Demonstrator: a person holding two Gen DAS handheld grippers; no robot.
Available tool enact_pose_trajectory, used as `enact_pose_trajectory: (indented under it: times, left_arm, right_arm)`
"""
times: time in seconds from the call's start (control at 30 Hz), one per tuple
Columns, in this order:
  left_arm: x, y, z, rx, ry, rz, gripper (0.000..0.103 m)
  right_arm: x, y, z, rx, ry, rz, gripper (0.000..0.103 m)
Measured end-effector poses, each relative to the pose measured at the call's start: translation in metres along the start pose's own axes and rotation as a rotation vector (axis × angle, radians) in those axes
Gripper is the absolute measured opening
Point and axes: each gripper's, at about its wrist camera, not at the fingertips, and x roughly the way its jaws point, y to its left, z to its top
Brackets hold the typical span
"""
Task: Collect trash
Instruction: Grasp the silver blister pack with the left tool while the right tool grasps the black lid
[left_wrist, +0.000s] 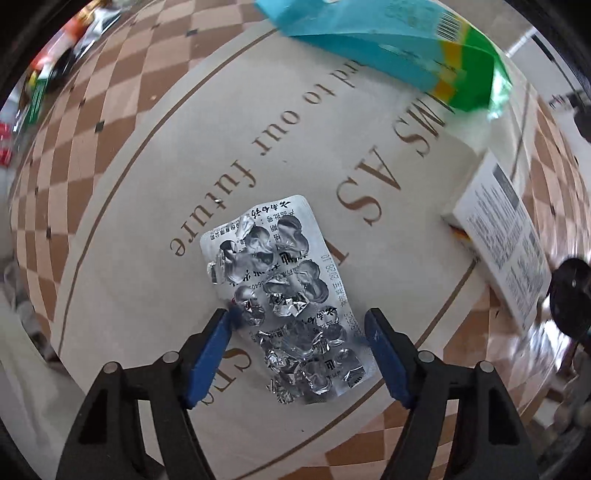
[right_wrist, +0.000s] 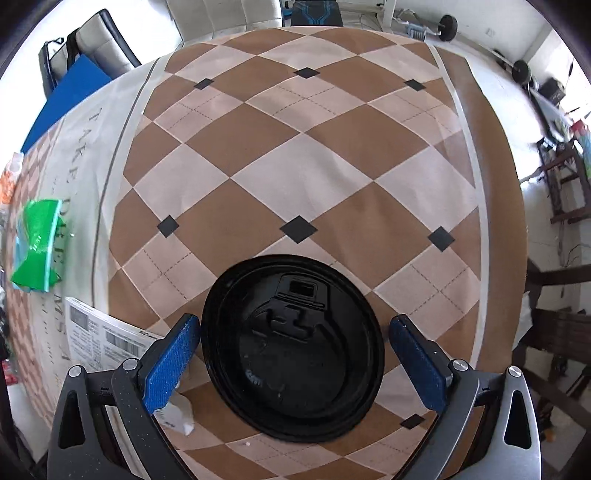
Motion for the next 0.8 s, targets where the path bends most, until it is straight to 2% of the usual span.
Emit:
enact_pose_trajectory:
  times: [0.07, 0.17, 0.23, 0.37, 0.43, 0.5, 0.53, 0.6, 0.67, 0.7, 0.73, 0.8]
  left_arm:
    - [-0.004, -0.002, -0.003, 0.021, -0.008, 0.0, 0.061]
    - [-0.008, -0.002, -0.006, 0.042, -0.003, 0.007, 0.061]
    - [-0.007, -0.005, -0.008, 0.05, 0.001, 0.009, 0.061]
    - [-0.01, -0.001, -0.02, 0.063, -0.012, 0.022, 0.061]
    - [-0.013, 0.0, -0.035, 0.08, -0.03, 0.037, 0.06]
    - [-0.022, -0.003, -0.047, 0.091, -0.053, 0.046, 0.06]
    - [-0.027, -0.006, -0.05, 0.094, -0.07, 0.052, 0.06]
    - [-0.037, -0.01, -0.054, 0.089, -0.111, 0.069, 0.06]
    - [-0.046, -0.014, -0.055, 0.067, -0.149, 0.08, 0.06]
    - [-0.05, -0.017, -0.052, 0.051, -0.164, 0.086, 0.06]
    - [-0.054, -0.019, -0.053, 0.043, -0.173, 0.087, 0.06]
    - [-0.059, -0.028, -0.044, 0.031, -0.188, 0.085, 0.06]
  right_arm:
    - [0.002, 0.006, -0.003, -0.045, -0.005, -0.034, 0.101]
    - [-0.001, 0.008, -0.007, -0.077, -0.028, -0.05, 0.089]
    - [-0.004, 0.006, -0.009, -0.083, -0.03, -0.048, 0.075]
    - [-0.009, -0.004, -0.017, -0.079, -0.028, -0.029, 0.06]
    - [-0.01, -0.009, -0.02, -0.075, -0.029, -0.015, 0.046]
    - [-0.013, -0.017, -0.023, -0.051, -0.027, 0.03, 0.036]
    - [-0.015, -0.022, -0.025, -0.037, -0.028, 0.05, 0.036]
    - [-0.024, -0.038, -0.033, 0.023, -0.039, 0.144, 0.037]
    - [-0.029, -0.052, -0.032, 0.079, -0.047, 0.196, 0.065]
    - [-0.033, -0.057, -0.029, 0.106, -0.07, 0.225, 0.093]
    - [-0.037, -0.058, -0.027, 0.113, -0.088, 0.234, 0.103]
    - [-0.04, -0.052, -0.012, 0.101, -0.114, 0.207, 0.103]
